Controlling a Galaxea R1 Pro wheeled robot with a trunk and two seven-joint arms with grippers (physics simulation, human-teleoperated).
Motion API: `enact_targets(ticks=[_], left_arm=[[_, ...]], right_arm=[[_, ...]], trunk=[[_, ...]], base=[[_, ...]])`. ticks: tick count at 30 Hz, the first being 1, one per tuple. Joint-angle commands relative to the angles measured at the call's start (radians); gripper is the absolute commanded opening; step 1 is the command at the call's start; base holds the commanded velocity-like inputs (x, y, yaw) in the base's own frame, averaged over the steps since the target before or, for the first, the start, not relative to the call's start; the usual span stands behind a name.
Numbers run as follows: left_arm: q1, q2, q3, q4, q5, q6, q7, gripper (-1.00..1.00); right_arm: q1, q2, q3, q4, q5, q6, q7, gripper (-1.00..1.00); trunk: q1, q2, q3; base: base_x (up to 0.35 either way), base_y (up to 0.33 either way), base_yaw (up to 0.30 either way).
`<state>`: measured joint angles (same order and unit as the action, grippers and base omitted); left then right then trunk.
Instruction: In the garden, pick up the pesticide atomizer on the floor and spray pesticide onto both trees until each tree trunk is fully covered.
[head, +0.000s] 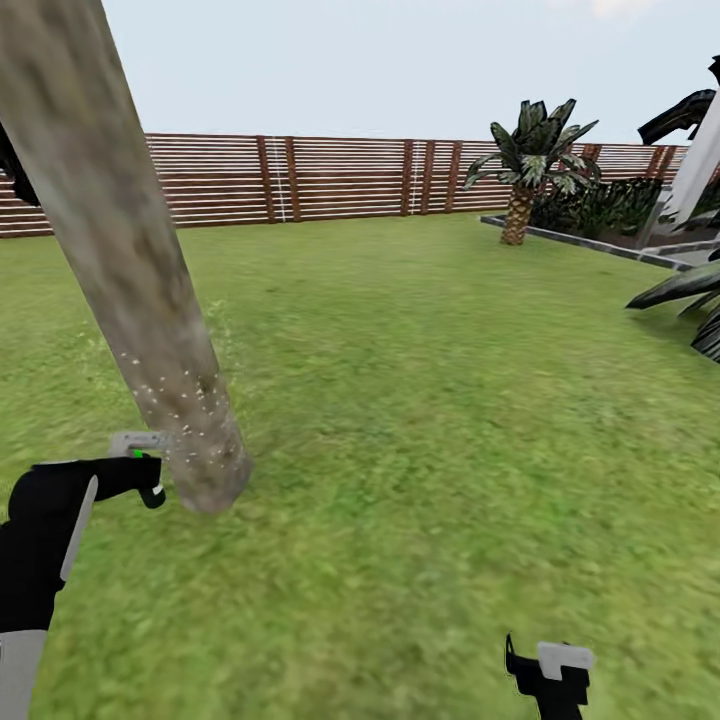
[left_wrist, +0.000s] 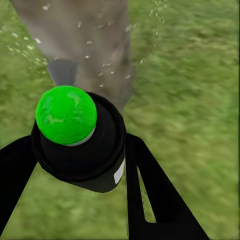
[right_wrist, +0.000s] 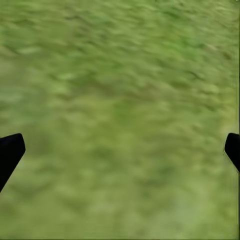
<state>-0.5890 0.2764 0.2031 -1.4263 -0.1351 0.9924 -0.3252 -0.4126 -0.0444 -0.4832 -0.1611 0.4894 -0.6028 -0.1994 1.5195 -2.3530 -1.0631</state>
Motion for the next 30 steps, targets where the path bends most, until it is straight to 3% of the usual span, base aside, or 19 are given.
enact_targets(ticks=[1, 6, 9, 11, 16, 18, 22, 24, 26, 27, 28, 30], left_arm=[[0.0, -0.001, -0.002, 0.001, -0.002, -0.001, 0.0, -1.0], [0.005, -0.003, -0.004, 0.008, -0.004, 0.0, 0.0, -1.0], [0.034, -0.001, 0.004, 0.065, -0.005, -0.008, 0.001, -1.0], [0.048, 0.0, 0.031, 0.105, -0.007, -0.013, 0.001, -1.0], [0.05, 0.001, 0.04, 0.111, -0.012, -0.014, 0.012, -1.0], [0.051, 0.0, 0.052, 0.112, -0.017, -0.014, 0.054, -1.0], [0.062, -0.003, 0.049, 0.111, -0.013, -0.038, 0.061, -1.0], [0.081, -0.004, 0.049, 0.125, -0.01, -0.099, 0.056, -1.0], [0.108, -0.003, 0.048, 0.168, -0.009, -0.2, 0.049, -1.0], [0.123, -0.002, 0.039, 0.241, -0.01, -0.303, 0.012, -1.0], [0.128, 0.001, 0.004, 0.334, -0.022, -0.412, -0.077, -1.0], [0.128, 0.003, -0.054, 0.442, -0.068, -0.535, -0.169, -1.0]], right_arm=[[0.0, 0.0, 0.0, 0.0, 0.0, 0.0, 0.0, 1.0], [0.0, 0.0, 0.0, 0.0, 0.0, 0.0, 0.0, 1.0], [0.0, 0.0, 0.0, 0.0, 0.0, 0.0, 0.0, 1.0], [0.0, 0.0, 0.0, 0.0, 0.0, 0.0, 0.0, 1.0], [0.0, -0.001, -0.001, -0.001, -0.001, 0.0, 0.0, 1.0], [0.0, -0.002, -0.001, -0.002, -0.001, 0.0, 0.0, 1.0], [0.0, 0.0, -0.001, 0.0, -0.001, 0.0, 0.0, 1.0], [0.0, 0.002, 0.0, -0.001, -0.001, 0.0, 0.0, 1.0], [0.0, 0.003, 0.001, -0.002, 0.0, 0.001, 0.001, 1.0], [0.0, 0.004, 0.019, -0.005, 0.004, 0.002, 0.006, 1.0], [0.0, 0.005, 0.084, -0.023, 0.035, 0.002, 0.014, 1.0], [0.0, 0.006, 0.176, -0.072, 0.084, 0.004, 0.028, 1.0]], trunk=[[0.0, 0.0, 0.0], [0.0, 0.0, 0.0], [0.0, 0.0, 0.0], [0.0, 0.0, 0.0], [0.0, 0.0, 0.0], [0.0, 0.0, 0.0], [0.0, 0.0, 0.0], [0.0, 0.0, 0.0], [0.0, 0.0, 0.0], [0.0, 0.0, 0.0], [0.0, 0.0, 0.0], [0.0, 0.0, 0.0]], base=[[0.166, -0.243, 0.007], [0.056, -0.153, 0.067], [0.002, -0.007, 0.261], [0.0, -0.001, 0.179], [0.056, -0.026, 0.013], [0.153, -0.174, 0.001], [-0.223, -0.138, 0.0], [-0.328, -0.033, 0.0], [-0.339, -0.01, 0.0], [-0.342, -0.002, 0.0], [-0.343, -0.001, 0.0], [-0.344, 0.0, 0.0]])
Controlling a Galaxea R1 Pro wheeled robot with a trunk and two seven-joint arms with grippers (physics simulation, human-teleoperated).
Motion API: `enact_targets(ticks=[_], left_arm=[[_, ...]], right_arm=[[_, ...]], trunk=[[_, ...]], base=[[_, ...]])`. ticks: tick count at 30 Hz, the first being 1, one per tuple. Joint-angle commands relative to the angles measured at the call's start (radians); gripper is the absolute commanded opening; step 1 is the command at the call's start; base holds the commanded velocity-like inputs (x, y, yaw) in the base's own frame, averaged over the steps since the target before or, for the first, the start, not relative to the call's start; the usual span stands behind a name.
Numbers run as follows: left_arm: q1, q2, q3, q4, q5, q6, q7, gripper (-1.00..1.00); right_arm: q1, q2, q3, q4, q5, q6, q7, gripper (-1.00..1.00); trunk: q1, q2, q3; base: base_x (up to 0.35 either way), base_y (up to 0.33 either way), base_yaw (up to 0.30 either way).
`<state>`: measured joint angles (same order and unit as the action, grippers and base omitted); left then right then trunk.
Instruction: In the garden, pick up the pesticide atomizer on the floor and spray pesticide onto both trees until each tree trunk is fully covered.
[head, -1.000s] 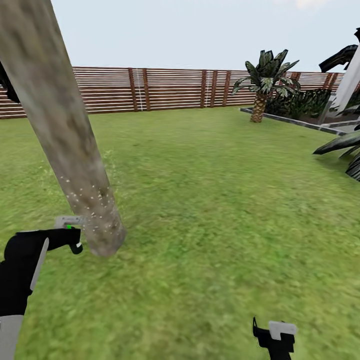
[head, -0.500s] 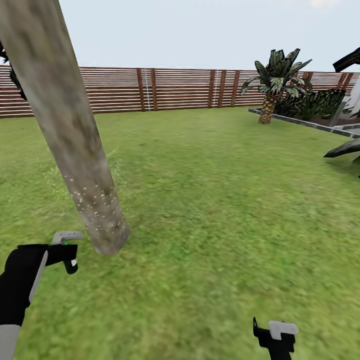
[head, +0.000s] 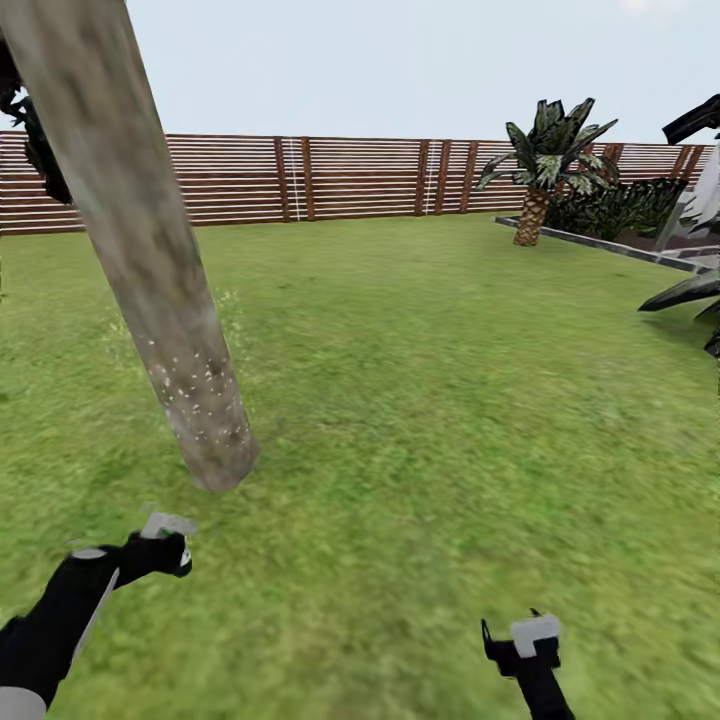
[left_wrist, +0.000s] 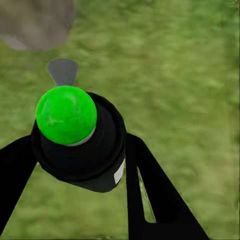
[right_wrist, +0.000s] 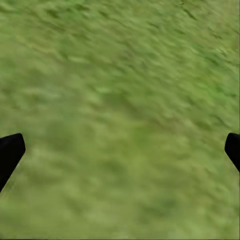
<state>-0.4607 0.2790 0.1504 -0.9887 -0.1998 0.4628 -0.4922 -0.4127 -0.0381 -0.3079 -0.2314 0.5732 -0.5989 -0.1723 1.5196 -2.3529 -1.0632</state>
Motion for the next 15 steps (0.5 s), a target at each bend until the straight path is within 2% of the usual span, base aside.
enact_targets(ticks=[1, 2, 4, 6, 7, 8, 10, 11, 14, 15], left_arm=[[-0.001, -0.001, -0.052, 0.071, -0.058, -0.102, -0.07, -1.0], [-0.005, -0.001, -0.113, 0.112, -0.111, -0.17, -0.165, -1.0], [-0.01, 0.0, -0.178, 0.137, -0.159, -0.212, -0.328, -1.0], [-0.011, 0.001, -0.201, 0.143, -0.189, -0.225, -0.467, -1.0], [-0.013, 0.0, -0.206, 0.145, -0.217, -0.237, -0.549, -1.0], [-0.014, -0.006, -0.208, 0.145, -0.249, -0.256, -0.598, -1.0], [-0.015, -0.017, -0.208, 0.145, -0.356, -0.291, -0.663, -1.0], [-0.015, -0.04, -0.209, 0.145, -0.414, -0.299, -0.677, -1.0], [-0.015, -0.052, -0.217, 0.145, -0.435, -0.296, -0.682, -1.0], [-0.015, -0.06, -0.24, 0.145, -0.439, -0.294, -0.682, -1.0]], right_arm=[[-0.002, 0.002, 0.06, -0.03, 0.022, 0.004, 0.061, 1.0], [-0.026, 0.007, 0.095, -0.051, 0.032, 0.038, 0.196, 1.0], [-0.095, 0.009, 0.114, -0.079, 0.039, 0.145, 0.449, 1.0], [-0.136, 0.011, 0.121, -0.094, 0.05, 0.198, 0.633, 1.0], [-0.148, 0.011, 0.123, -0.099, 0.08, 0.209, 0.74, 1.0], [-0.154, 0.013, 0.123, -0.107, 0.11, 0.213, 0.807, 1.0], [-0.162, 0.028, 0.124, -0.137, 0.161, 0.216, 0.914, 1.0], [-0.164, 0.035, 0.124, -0.142, 0.173, 0.217, 0.961, 1.0], [-0.164, 0.038, 0.124, -0.143, 0.175, 0.217, 0.987, 1.0], [-0.164, 0.039, 0.124, -0.143, 0.175, 0.217, 0.99, 1.0]], trunk=[[0.0, 0.0, 0.0], [0.0, 0.0, 0.0], [0.0, 0.0, 0.0], [0.0, 0.0, 0.0], [0.0, 0.0, 0.0], [0.0, 0.0, 0.0], [0.0, 0.0, 0.0], [0.0, 0.0, 0.0], [0.0, 0.0, 0.0], [0.0, 0.0, 0.0]], base=[[-0.344, 0.0, 0.0], [-0.344, 0.0, 0.0], [-0.344, 0.0, 0.0], [-0.281, 0.0, 0.0], [-0.09, 0.0, 0.0], [-0.046, 0.0, 0.0], [-0.013, 0.0, 0.0], [-0.001, 0.0, 0.0], [0.0, 0.0, 0.0], [0.0, 0.0, 0.0]])
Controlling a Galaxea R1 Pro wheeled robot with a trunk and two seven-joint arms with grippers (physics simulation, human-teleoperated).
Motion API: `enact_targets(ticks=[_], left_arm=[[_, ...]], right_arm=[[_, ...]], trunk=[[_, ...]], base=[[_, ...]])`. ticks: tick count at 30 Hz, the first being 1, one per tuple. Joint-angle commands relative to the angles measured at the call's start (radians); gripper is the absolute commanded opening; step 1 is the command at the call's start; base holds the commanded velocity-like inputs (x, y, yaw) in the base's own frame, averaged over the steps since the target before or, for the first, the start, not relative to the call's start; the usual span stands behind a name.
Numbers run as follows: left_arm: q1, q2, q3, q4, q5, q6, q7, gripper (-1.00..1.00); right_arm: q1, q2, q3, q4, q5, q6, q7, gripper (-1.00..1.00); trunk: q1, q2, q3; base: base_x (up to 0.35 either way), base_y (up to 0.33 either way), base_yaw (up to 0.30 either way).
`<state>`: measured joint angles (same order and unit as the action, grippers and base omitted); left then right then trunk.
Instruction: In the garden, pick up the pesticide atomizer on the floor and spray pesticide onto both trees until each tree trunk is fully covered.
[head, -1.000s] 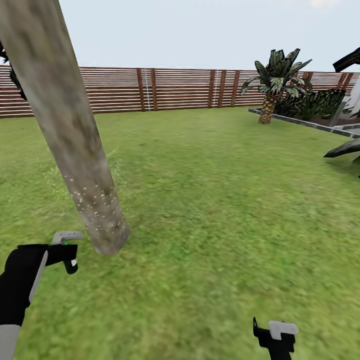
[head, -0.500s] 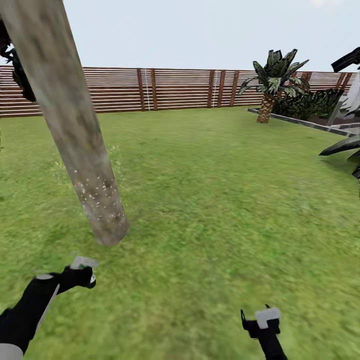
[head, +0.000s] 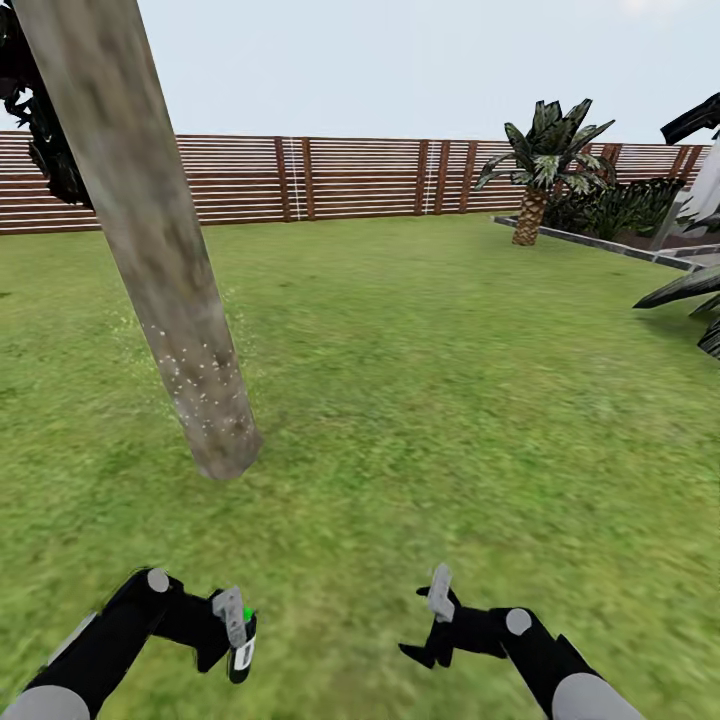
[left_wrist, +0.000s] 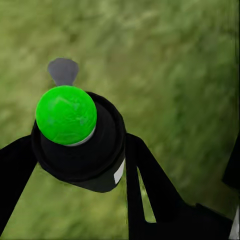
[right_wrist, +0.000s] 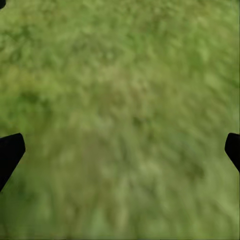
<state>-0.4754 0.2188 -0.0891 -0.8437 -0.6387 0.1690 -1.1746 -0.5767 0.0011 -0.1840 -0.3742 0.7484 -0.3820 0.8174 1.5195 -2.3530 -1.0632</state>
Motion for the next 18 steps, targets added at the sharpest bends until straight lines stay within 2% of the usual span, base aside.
enact_targets(ticks=[1, 3, 4, 5, 7, 9, 11, 13, 14, 16, 18], left_arm=[[0.0, -0.009, -0.034, 0.0, -0.008, 0.003, 0.0, -1.0], [-0.001, -0.025, -0.087, 0.0, -0.025, 0.008, 0.001, -1.0], [-0.001, -0.033, -0.095, 0.001, -0.028, 0.009, 0.001, -1.0], [-0.002, -0.045, -0.101, 0.001, -0.031, 0.01, 0.002, -1.0], [-0.002, -0.062, -0.108, 0.001, -0.034, 0.01, 0.004, -1.0], [-0.002, -0.081, -0.111, 0.001, -0.047, 0.01, 0.008, -1.0], [-0.002, -0.109, -0.11, 0.002, -0.102, 0.01, 0.009, -1.0], [-0.002, -0.148, -0.109, 0.008, -0.165, 0.011, 0.01, -1.0], [-0.002, -0.171, -0.11, 0.021, -0.186, 0.011, 0.012, -1.0], [-0.002, -0.195, -0.11, 0.041, -0.199, 0.011, 0.018, -1.0], [-0.002, -0.207, -0.111, 0.049, -0.202, 0.011, 0.035, -1.0]], right_arm=[[0.0, 0.007, 0.001, 0.0, 0.0, 0.0, 0.002, 1.0], [-0.001, 0.036, 0.018, 0.001, 0.003, 0.0, 0.003, 1.0], [-0.001, 0.042, 0.037, 0.002, 0.005, 0.0, 0.003, 1.0], [-0.001, 0.048, 0.077, 0.003, 0.007, 0.001, 0.003, -1.0], [-0.001, 0.053, 0.125, 0.004, 0.008, 0.001, 0.002, -1.0], [-0.001, 0.055, 0.14, 0.004, 0.008, 0.002, 0.003, -1.0], [-0.001, 0.059, 0.144, 0.006, 0.008, 0.002, 0.003, -1.0], [-0.001, 0.062, 0.145, 0.006, 0.009, 0.002, 0.003, -1.0], [-0.001, 0.067, 0.146, 0.006, 0.009, 0.002, 0.003, -1.0], [-0.001, 0.088, 0.146, 0.006, 0.009, 0.002, 0.004, -1.0], [-0.001, 0.104, 0.146, 0.006, 0.009, 0.002, 0.005, -1.0]], trunk=[[0.0, 0.0, 0.0], [0.0, 0.0, 0.0], [0.0, 0.0, 0.0], [0.0, 0.0, 0.0], [0.0, 0.0, 0.0], [0.0, 0.0, 0.0], [0.0, 0.0, 0.0], [0.0, 0.0, 0.0], [0.0, 0.0, 0.0], [0.0, 0.0, 0.0], [0.0, 0.0, 0.0]], base=[[0.0, 0.0, 0.0], [0.0, 0.0, 0.0], [0.0, 0.0, 0.0], [0.0, 0.0, 0.0], [0.0, 0.0, 0.0], [0.0, 0.0, 0.0], [0.0, 0.0, 0.0], [0.0, 0.0, 0.0], [0.0, 0.0, 0.0], [0.0, 0.0, 0.0], [0.0, 0.0, 0.0]])
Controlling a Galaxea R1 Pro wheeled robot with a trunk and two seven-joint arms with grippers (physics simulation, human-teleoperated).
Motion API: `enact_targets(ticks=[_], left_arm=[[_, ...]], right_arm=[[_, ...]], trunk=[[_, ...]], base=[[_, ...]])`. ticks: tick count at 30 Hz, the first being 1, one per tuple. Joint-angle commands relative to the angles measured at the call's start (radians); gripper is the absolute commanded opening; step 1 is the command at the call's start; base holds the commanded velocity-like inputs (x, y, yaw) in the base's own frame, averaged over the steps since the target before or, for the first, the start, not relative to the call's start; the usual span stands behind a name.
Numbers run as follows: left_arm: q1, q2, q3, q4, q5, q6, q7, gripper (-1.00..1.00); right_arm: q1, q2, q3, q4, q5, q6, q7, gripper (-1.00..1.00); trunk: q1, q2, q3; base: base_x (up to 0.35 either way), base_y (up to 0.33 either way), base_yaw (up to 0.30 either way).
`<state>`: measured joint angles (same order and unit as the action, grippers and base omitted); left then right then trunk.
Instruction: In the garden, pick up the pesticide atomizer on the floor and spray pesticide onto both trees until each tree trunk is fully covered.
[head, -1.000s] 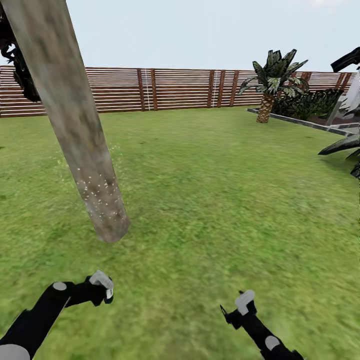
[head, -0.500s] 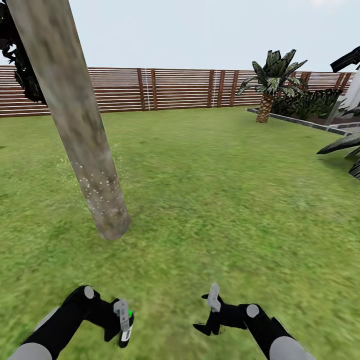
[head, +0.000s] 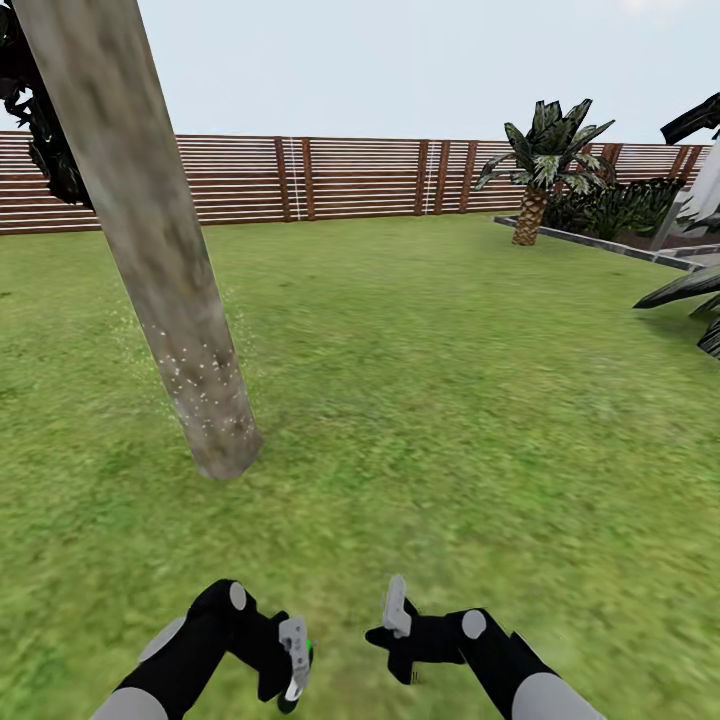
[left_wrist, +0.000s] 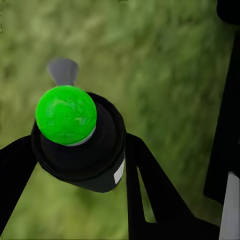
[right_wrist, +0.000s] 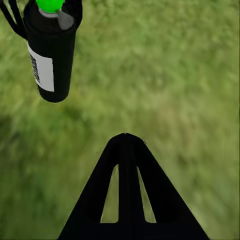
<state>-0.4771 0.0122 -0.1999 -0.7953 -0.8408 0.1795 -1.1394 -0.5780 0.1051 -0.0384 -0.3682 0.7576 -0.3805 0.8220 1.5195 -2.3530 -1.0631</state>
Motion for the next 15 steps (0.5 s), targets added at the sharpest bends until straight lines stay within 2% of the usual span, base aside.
enact_targets(ticks=[1, 4, 6, 9, 12, 15], left_arm=[[0.0, -0.003, 0.0, 0.002, -0.001, 0.0, 0.01, -1.0], [0.0, -0.005, -0.002, 0.004, -0.001, 0.0, 0.017, -1.0], [0.0, -0.006, -0.002, 0.006, 0.0, 0.0, 0.048, -1.0], [0.0, -0.026, -0.004, 0.034, -0.001, 0.0, 0.095, -1.0], [0.0, -0.049, -0.002, 0.047, -0.041, 0.0, 0.106, -1.0], [0.0, -0.071, 0.0, 0.056, -0.071, 0.0, 0.151, -1.0]], right_arm=[[0.0, 0.015, 0.0, 0.0, 0.0, 0.0, 0.0, -1.0], [0.0, 0.031, 0.003, -0.001, 0.0, 0.0, 0.0, -1.0], [0.0, 0.035, 0.003, 0.0, 0.0, -0.001, 0.0, -1.0], [0.0, 0.043, 0.003, -0.001, 0.0, -0.001, 0.0, -1.0], [0.0, 0.045, 0.003, -0.001, 0.0, -0.001, 0.0, -1.0], [0.0, 0.045, 0.003, -0.002, 0.0, -0.001, 0.0, -1.0]], trunk=[[0.0, 0.0, 0.0], [0.0, 0.0, 0.0], [0.0, 0.0, 0.0], [0.0, 0.0, 0.0], [0.0, 0.0, 0.0], [0.0, 0.0, 0.0]], base=[[0.0, 0.0, 0.0], [0.0, 0.0, 0.0], [0.0, 0.0, 0.0], [0.0, 0.0, 0.0], [0.0, 0.0, 0.0], [0.0, 0.0, 0.0]])
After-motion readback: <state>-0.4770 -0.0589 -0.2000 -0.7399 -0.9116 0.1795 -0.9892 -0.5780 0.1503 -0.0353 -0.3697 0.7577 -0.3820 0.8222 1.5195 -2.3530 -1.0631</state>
